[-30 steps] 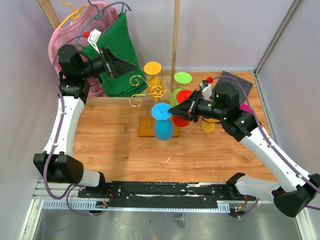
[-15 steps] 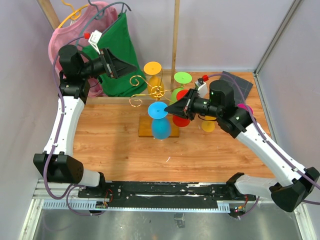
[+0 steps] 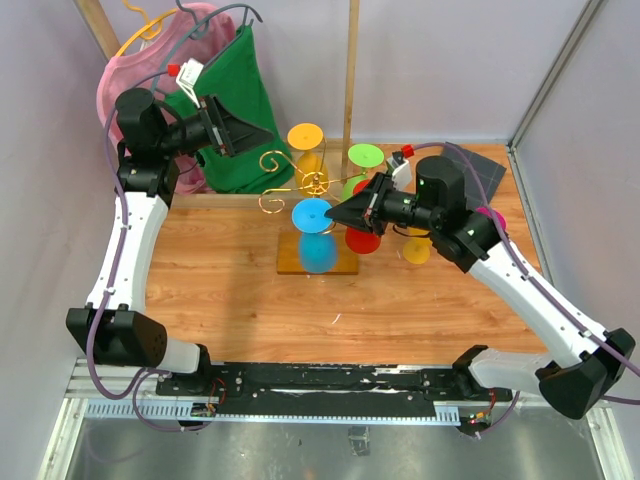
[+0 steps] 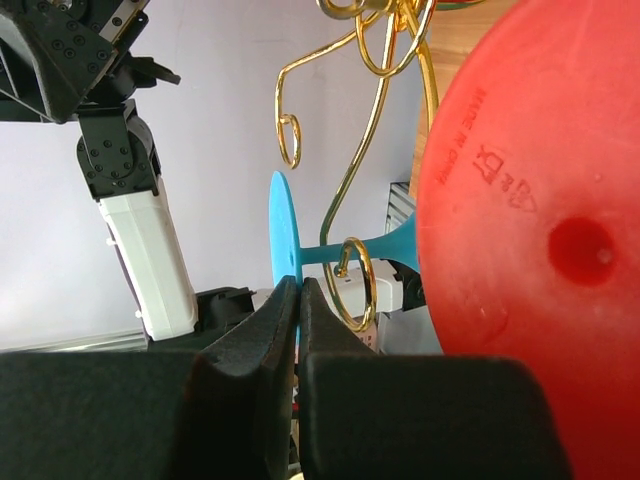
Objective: Take the wine glass off the wine glass rack
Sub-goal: Pick up the wine glass from the wine rack.
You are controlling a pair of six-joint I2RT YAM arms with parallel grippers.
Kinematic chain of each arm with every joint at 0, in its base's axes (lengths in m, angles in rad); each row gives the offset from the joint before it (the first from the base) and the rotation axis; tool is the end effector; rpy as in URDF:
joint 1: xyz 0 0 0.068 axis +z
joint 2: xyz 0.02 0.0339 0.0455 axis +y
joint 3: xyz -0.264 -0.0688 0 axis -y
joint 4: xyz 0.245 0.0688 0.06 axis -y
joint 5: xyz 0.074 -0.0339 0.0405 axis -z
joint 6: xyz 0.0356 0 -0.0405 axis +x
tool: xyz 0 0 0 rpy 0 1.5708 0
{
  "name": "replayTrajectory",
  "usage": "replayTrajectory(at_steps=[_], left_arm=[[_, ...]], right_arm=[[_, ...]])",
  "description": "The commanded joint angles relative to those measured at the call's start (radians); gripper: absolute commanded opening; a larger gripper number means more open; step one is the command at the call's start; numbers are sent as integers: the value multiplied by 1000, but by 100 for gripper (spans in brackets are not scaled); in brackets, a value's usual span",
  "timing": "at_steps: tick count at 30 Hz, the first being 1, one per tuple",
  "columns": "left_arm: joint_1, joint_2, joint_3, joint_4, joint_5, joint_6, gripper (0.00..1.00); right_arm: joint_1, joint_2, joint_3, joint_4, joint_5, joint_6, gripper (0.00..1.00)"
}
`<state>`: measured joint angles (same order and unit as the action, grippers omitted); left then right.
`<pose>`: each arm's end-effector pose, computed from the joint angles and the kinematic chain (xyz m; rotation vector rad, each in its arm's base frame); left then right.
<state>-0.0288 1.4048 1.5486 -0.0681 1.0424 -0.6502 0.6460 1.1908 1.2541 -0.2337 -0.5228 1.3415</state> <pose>0.3009 -0.0394 0.4753 0.4072 1.6369 -1.2915 0.2018 0.1744 0.4163 0.2699 2.1299 1.7847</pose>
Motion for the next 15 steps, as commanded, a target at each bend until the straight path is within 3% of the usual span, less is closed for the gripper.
replayTrajectory(at_steps=[1, 15], left_arm=[[-2, -24, 25, -4, 22, 16, 99], [-2, -35, 19, -13, 27, 20, 99]], right_arm=[[12, 5, 41, 39, 11, -14, 1], [-81, 1, 87, -9, 10, -62, 1]])
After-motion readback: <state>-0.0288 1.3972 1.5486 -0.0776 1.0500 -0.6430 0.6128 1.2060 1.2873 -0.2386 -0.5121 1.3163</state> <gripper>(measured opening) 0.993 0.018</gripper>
